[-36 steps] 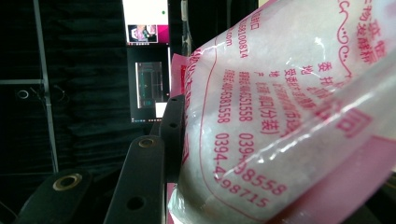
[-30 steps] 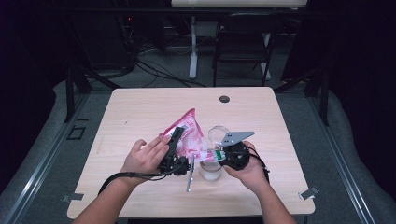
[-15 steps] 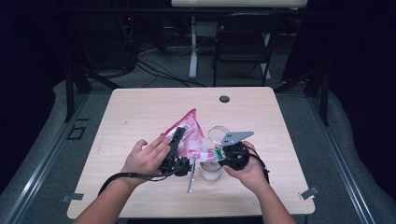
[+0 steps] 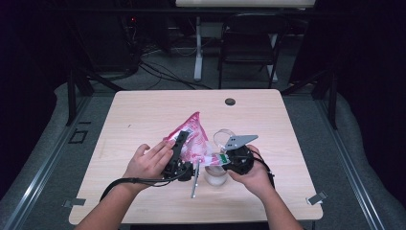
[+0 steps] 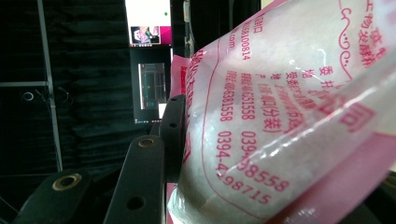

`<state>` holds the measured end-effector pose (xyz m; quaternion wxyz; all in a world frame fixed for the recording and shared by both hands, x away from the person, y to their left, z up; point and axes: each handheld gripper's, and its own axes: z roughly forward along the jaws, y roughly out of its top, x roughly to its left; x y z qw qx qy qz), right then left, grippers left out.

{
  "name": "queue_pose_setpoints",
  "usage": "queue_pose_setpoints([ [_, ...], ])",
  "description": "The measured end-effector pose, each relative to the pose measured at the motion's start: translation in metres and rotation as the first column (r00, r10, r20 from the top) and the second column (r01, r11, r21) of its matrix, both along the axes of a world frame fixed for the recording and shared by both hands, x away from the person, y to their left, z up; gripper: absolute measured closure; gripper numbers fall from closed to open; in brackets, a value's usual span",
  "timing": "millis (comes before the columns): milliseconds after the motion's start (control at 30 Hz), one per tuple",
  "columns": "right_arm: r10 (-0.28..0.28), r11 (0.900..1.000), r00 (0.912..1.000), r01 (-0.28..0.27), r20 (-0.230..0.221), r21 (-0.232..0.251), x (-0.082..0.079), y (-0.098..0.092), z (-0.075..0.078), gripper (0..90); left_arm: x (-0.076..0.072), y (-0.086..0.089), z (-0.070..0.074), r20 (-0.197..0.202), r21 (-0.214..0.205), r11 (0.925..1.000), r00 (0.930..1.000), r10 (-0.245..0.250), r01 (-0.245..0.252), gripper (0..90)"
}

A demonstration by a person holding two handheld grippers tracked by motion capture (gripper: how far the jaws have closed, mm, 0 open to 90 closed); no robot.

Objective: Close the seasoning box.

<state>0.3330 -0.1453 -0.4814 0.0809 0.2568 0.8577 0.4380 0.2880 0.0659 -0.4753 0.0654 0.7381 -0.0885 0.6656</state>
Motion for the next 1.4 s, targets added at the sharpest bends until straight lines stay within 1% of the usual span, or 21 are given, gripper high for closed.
queue_pose_setpoints([
  [100,-0.002,1.0000,1.0000,0.002,0.000,0.004,0.000,0.000,0.000,90.0,0.000,0.000,0.000,-0.005,-0.003,1.0000,1.0000,0.003,-0.003,66.5],
  [133,-0.001,1.0000,1.0000,0.001,0.000,0.004,0.000,0.000,0.000,90.0,0.000,0.000,0.001,0.004,0.003,1.0000,1.0000,-0.002,0.002,66.5],
  [167,-0.002,1.0000,1.0000,0.002,0.000,0.005,0.000,0.000,0.000,90.0,0.000,0.000,0.000,-0.007,-0.004,1.0000,1.0000,0.004,-0.004,66.5],
  [500,-0.001,1.0000,1.0000,0.001,0.000,0.004,0.001,0.000,0.000,90.0,0.001,0.000,0.001,-0.006,-0.001,1.0000,1.0000,0.002,-0.002,66.5],
  [733,-0.002,1.0000,1.0000,0.002,-0.001,0.004,0.000,0.000,0.000,90.0,0.001,0.000,0.001,-0.016,0.001,1.0000,0.9999,0.003,-0.003,66.5],
  [833,-0.001,1.0000,1.0000,0.001,-0.001,0.006,0.000,0.000,0.000,90.0,0.001,0.000,0.003,-0.025,0.012,0.9999,0.9997,0.003,-0.003,66.5],
  [867,-0.001,1.0000,1.0000,0.001,-0.001,0.006,0.000,0.000,0.000,90.0,0.001,0.000,0.004,-0.018,0.020,0.9998,0.9998,-0.002,0.002,66.5],
  [1000,0.000,1.0000,1.0000,0.000,-0.001,0.005,0.000,0.000,0.000,90.0,0.002,0.000,0.005,-0.033,0.036,0.9994,0.9995,0.002,-0.001,66.5],
  [1100,0.002,1.0000,1.0000,-0.002,-0.001,0.003,0.000,0.000,0.000,90.0,0.003,-0.001,0.006,-0.035,0.050,0.9987,0.9994,-0.002,0.003,66.5],
  [1133,0.002,1.0000,1.0000,-0.002,-0.001,0.002,0.000,0.000,0.000,90.0,0.003,-0.001,0.006,-0.047,0.050,0.9987,0.9989,0.002,0.000,66.6],
  [1167,0.002,1.0000,1.0000,-0.002,-0.002,0.001,0.001,0.000,0.000,90.0,0.003,-0.001,0.006,-0.050,0.052,0.9986,0.9987,0.001,0.001,66.6],
  [1200,0.001,1.0000,1.0000,-0.001,-0.002,0.001,0.001,0.000,0.000,90.0,0.003,-0.002,0.008,-0.042,0.067,0.9977,0.9991,-0.005,0.008,66.6],
  [1233,0.002,1.0000,1.0000,-0.002,-0.001,0.002,0.000,0.000,0.000,90.0,0.004,-0.001,0.008,-0.053,0.064,0.9980,0.9986,-0.001,0.004,66.6],
  [1300,0.001,1.0000,1.0000,-0.001,0.000,0.005,0.000,0.000,0.000,90.0,0.004,-0.002,0.010,-0.057,0.078,0.9969,0.9984,0.000,0.004,66.6],
  [1400,0.000,1.0000,1.0000,0.000,-0.001,0.006,0.000,0.000,0.000,90.0,0.004,-0.002,0.010,-0.051,0.083,0.9965,0.9987,-0.005,0.009,66.7],
])
